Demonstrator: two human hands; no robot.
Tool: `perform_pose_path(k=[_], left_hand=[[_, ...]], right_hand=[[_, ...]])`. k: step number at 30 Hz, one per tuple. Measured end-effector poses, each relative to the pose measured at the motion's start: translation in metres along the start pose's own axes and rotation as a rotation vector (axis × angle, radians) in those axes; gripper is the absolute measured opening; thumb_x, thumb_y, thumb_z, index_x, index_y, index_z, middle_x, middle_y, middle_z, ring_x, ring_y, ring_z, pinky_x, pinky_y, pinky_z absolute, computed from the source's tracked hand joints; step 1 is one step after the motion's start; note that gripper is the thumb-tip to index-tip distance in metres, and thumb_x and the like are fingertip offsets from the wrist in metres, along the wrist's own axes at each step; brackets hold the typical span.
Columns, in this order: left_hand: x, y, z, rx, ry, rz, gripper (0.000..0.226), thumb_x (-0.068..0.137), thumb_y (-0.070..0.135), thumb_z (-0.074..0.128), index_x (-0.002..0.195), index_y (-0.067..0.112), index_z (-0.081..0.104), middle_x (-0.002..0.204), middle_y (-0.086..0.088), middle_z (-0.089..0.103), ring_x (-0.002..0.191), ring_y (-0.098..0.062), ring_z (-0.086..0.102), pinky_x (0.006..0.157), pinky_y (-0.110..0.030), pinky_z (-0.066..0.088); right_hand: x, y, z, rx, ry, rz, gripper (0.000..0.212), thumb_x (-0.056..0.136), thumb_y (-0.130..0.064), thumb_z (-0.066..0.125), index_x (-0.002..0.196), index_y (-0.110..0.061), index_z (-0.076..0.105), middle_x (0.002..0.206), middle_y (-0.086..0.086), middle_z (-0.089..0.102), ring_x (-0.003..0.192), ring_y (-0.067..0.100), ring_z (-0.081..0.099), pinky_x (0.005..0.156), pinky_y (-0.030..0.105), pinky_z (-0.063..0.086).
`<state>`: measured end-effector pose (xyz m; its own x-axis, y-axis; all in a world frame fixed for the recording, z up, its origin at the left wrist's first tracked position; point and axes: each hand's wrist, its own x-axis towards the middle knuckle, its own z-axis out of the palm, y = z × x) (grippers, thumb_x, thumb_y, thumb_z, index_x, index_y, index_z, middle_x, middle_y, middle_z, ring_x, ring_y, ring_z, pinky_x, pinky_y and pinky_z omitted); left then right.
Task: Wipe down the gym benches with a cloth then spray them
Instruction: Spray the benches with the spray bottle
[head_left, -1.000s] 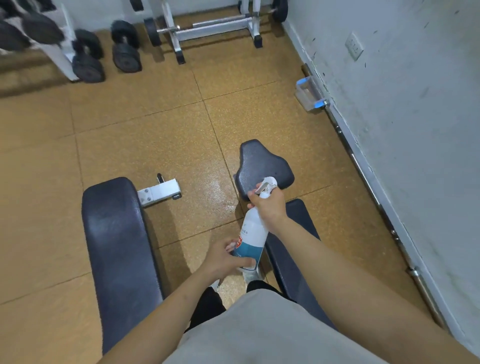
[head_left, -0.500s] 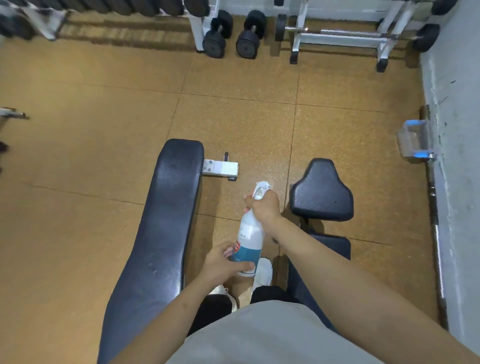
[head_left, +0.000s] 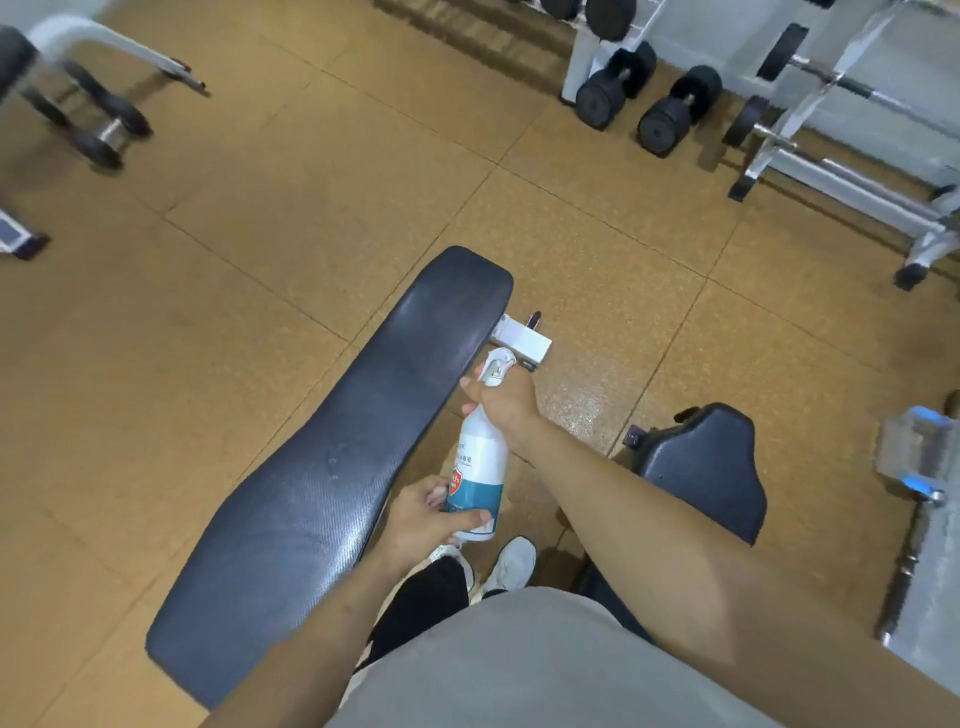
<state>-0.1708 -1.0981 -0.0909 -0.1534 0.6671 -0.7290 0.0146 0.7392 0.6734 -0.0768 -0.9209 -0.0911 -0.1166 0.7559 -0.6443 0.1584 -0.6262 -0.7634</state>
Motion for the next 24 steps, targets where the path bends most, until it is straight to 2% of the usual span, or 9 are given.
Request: perform_pose_path(k=[3,6,8,12,15,18,22,24], left_hand=[[0.008,0.004,-0.013,-0.069,-0.001,-0.024,0.041,0.069,0.009,0.094,0.103,0.007,0.07,0.093,-0.003,0.077,0.079,-0.012,0.077,0.06,-0.027,0.059],[0.02,0.006,-0.027,-0.073,0.004,-0.011,0.044,0.068,0.015,0.095,0.105,0.013,0.071,0.093,0.004,0.078,0.08,-0.006,0.076,0.06,-0.022,0.058],[0.031,0.006,-0.039,-0.087,0.011,0.001,0.046,0.065,0.021,0.097,0.103,0.015,0.071,0.094,0.004,0.078,0.085,-0.01,0.076,0.067,-0.026,0.062],[0.049,0.006,-0.056,-0.119,0.009,-0.022,0.051,0.062,0.029,0.098,0.104,0.019,0.071,0.098,0.005,0.078,0.091,-0.011,0.077,0.08,-0.035,0.065],[0.055,0.011,-0.058,-0.125,0.029,-0.033,0.05,0.065,0.033,0.095,0.107,0.023,0.07,0.101,0.008,0.077,0.091,-0.007,0.076,0.075,-0.029,0.064],[0.065,0.017,-0.055,-0.173,0.087,-0.061,0.05,0.065,0.031,0.096,0.107,0.023,0.07,0.103,0.007,0.077,0.09,-0.009,0.077,0.075,-0.032,0.065],[0.084,0.031,-0.052,-0.214,0.18,-0.105,0.055,0.058,0.034,0.098,0.104,0.023,0.07,0.101,0.008,0.078,0.09,-0.008,0.076,0.083,-0.036,0.064],[0.094,0.041,-0.048,-0.264,0.217,-0.121,0.054,0.058,0.03,0.098,0.103,0.02,0.07,0.099,0.006,0.079,0.089,-0.011,0.077,0.085,-0.039,0.064]], right_hand=[[0.008,-0.011,0.02,-0.039,-0.02,-0.027,0.024,0.084,0.002,0.078,0.102,-0.006,0.066,0.096,0.008,0.07,0.071,0.018,0.071,0.071,0.041,0.063],[0.016,-0.023,0.034,-0.102,0.006,-0.006,0.017,0.087,-0.003,0.076,0.096,-0.01,0.064,0.088,0.005,0.069,0.06,0.02,0.071,0.063,0.034,0.059],[0.024,-0.03,0.045,-0.103,0.024,0.001,0.017,0.088,-0.003,0.075,0.1,-0.01,0.064,0.085,0.003,0.068,0.054,0.018,0.069,0.059,0.031,0.056],[0.043,-0.032,0.063,-0.098,0.014,0.03,0.02,0.087,-0.004,0.076,0.1,-0.01,0.062,0.09,0.007,0.069,0.055,0.018,0.069,0.062,0.033,0.057],[0.06,-0.034,0.071,-0.085,-0.009,0.059,0.023,0.086,-0.006,0.079,0.1,-0.015,0.064,0.096,0.008,0.071,0.059,0.019,0.07,0.068,0.036,0.06],[0.079,-0.036,0.074,-0.166,0.016,0.093,0.022,0.085,-0.014,0.081,0.101,-0.013,0.067,0.101,0.012,0.074,0.062,0.019,0.074,0.072,0.04,0.064],[0.107,-0.048,0.078,-0.236,-0.029,0.127,0.029,0.087,-0.022,0.08,0.109,-0.011,0.065,0.099,0.008,0.075,0.065,0.015,0.075,0.072,0.036,0.064],[0.122,-0.058,0.08,-0.22,-0.085,0.155,0.028,0.087,-0.019,0.081,0.108,-0.011,0.064,0.1,0.009,0.075,0.066,0.016,0.075,0.07,0.033,0.062]])
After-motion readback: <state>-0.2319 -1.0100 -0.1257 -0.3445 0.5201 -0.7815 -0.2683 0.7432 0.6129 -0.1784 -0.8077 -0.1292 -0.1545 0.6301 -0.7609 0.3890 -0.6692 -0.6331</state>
